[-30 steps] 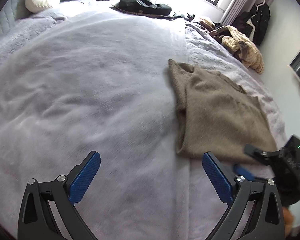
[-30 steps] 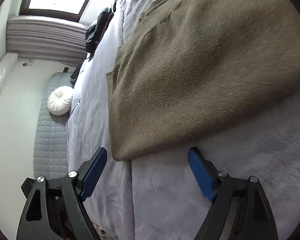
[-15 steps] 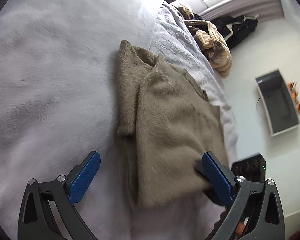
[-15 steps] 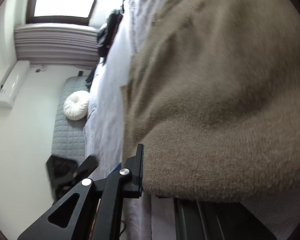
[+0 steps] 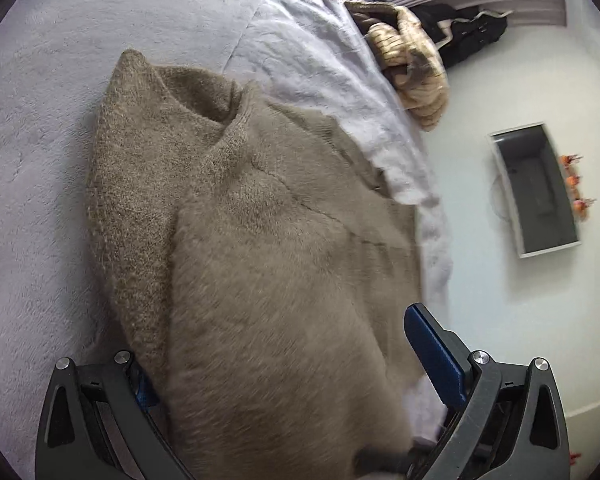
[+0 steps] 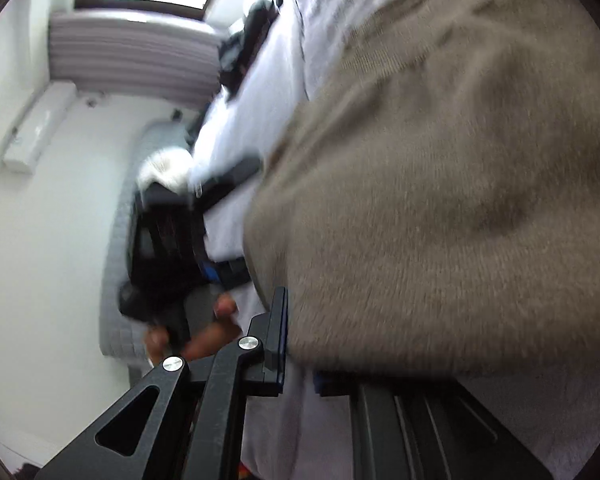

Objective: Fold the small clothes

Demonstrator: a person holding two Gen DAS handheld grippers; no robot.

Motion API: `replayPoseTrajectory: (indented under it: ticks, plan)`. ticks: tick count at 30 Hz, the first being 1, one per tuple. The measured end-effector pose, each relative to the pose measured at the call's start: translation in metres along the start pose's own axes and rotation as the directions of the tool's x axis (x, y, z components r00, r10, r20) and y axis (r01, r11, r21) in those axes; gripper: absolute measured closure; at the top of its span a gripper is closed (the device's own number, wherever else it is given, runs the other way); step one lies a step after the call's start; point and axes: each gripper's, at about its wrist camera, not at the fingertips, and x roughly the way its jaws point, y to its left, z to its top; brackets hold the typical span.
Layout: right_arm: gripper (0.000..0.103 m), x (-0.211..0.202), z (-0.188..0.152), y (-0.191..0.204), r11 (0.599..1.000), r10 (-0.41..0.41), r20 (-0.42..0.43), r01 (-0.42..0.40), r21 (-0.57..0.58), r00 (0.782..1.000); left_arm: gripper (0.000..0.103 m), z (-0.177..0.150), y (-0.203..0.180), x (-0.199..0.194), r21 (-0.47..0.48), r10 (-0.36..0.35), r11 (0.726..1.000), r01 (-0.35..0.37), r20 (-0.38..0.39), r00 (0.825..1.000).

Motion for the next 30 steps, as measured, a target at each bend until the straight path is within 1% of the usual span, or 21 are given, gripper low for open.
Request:
replayPoseTrajectory:
  ticks: [1,2,3,4,5,6,7,9,11,12,13,14,16,18,20,21,22,24,25,27,30]
  plan:
    - [0.090,-0.002,-0.002,0.001,0.999,-0.029,-0.022,0.028,-0.022,0.999,0.006,0.000,-0.001,0.004,0.008,0.039,0.999,-0.039,0.001,0.999]
    - [0.090,-0.008,-0.006,0.005,0.994,-0.080,-0.044,0.077,-0.074,0.996,0.011,-0.001,-0.001,0.006,0.017,0.073,0.997,-0.073,0.000,0.997]
    - [0.090,-0.015,-0.008,0.009,0.989,-0.108,-0.043,0.103,-0.109,0.993,0.020,-0.001,-0.003,0.009,0.034,0.116,0.993,-0.116,0.003,0.993]
    - [0.090,-0.027,-0.007,0.014,0.978,-0.140,-0.023,0.135,-0.158,0.990,0.032,-0.001,-0.005,0.010,0.049,0.152,0.987,-0.152,0.006,0.988]
    - [0.090,-0.038,-0.005,0.018,0.970,-0.161,0.005,0.160,-0.185,0.987,0.040,-0.002,-0.008,0.012,0.074,0.193,0.978,-0.193,0.007,0.981]
    - [0.090,-0.048,-0.001,0.020,0.962,-0.179,0.041,0.184,-0.202,0.983,0.053,-0.002,-0.006,0.012,0.088,0.208,0.974,-0.208,0.006,0.978]
    - [0.090,-0.058,0.006,0.022,0.953,-0.200,0.087,0.214,-0.215,0.976,0.062,-0.002,-0.007,0.013,0.096,0.217,0.972,-0.216,0.008,0.976]
    - [0.090,-0.071,0.026,0.022,0.929,-0.263,0.170,0.297,-0.222,0.950,0.066,-0.002,-0.011,0.012,0.098,0.232,0.967,-0.233,0.027,0.972]
    - [0.091,-0.072,0.048,0.013,0.916,-0.300,0.216,0.344,-0.206,0.929,0.067,-0.002,-0.019,0.010,0.119,0.265,0.955,-0.271,0.058,0.962]
    - [0.093,-0.067,0.059,0.008,0.907,-0.324,0.225,0.370,-0.203,0.919,0.068,-0.003,-0.026,0.009,0.135,0.287,0.946,-0.295,0.078,0.955]
    - [0.093,-0.059,0.066,0.002,0.900,-0.348,0.215,0.390,-0.197,0.913,0.068,-0.003,-0.032,0.008,0.152,0.301,0.938,-0.313,0.096,0.949]
    - [0.093,-0.048,0.074,-0.009,0.894,-0.375,0.185,0.407,-0.186,0.909,0.068,-0.004,-0.039,0.005,0.172,0.311,0.929,-0.328,0.116,0.943]
    - [0.093,-0.022,0.075,-0.037,0.879,-0.434,0.100,0.445,-0.172,0.895,0.068,-0.003,-0.054,0.002,0.202,0.322,0.915,-0.349,0.153,0.934]
    - [0.093,-0.014,0.073,-0.044,0.877,-0.428,0.122,0.444,-0.183,0.896,0.069,-0.003,-0.069,0.000,0.231,0.321,0.905,-0.356,0.177,0.930]
    - [0.093,-0.017,0.070,-0.039,0.865,-0.438,0.131,0.457,-0.208,0.889,0.069,-0.004,-0.087,0.002,0.274,0.344,0.878,-0.393,0.211,0.915]
    - [0.094,-0.021,0.069,-0.037,0.863,-0.433,0.129,0.452,-0.227,0.892,0.069,-0.005,-0.098,0.003,0.297,0.352,0.862,-0.410,0.230,0.907]
    - [0.094,-0.025,0.069,-0.037,0.873,-0.414,0.122,0.431,-0.229,0.902,0.069,-0.005,-0.107,0.005,0.314,0.355,0.851,-0.420,0.243,0.903]
    - [0.093,-0.042,0.067,-0.041,0.916,-0.334,0.120,0.352,-0.191,0.935,0.069,-0.006,-0.130,0.005,0.356,0.351,0.829,-0.432,0.272,0.896]
    - [0.093,-0.052,0.067,-0.041,0.928,-0.309,0.132,0.329,-0.174,0.942,0.069,-0.008,-0.139,0.003,0.375,0.344,0.819,-0.433,0.282,0.896]
    - [0.093,-0.085,0.068,-0.057,0.953,-0.260,0.184,0.282,-0.111,0.948,0.069,-0.011,-0.163,0.008,0.421,0.329,0.798,-0.430,0.294,0.897]
    - [0.093,-0.122,0.065,-0.083,0.970,-0.228,0.239,0.240,-0.024,0.944,0.069,-0.016,-0.201,0.027,0.495,0.312,0.758,-0.425,0.297,0.902]
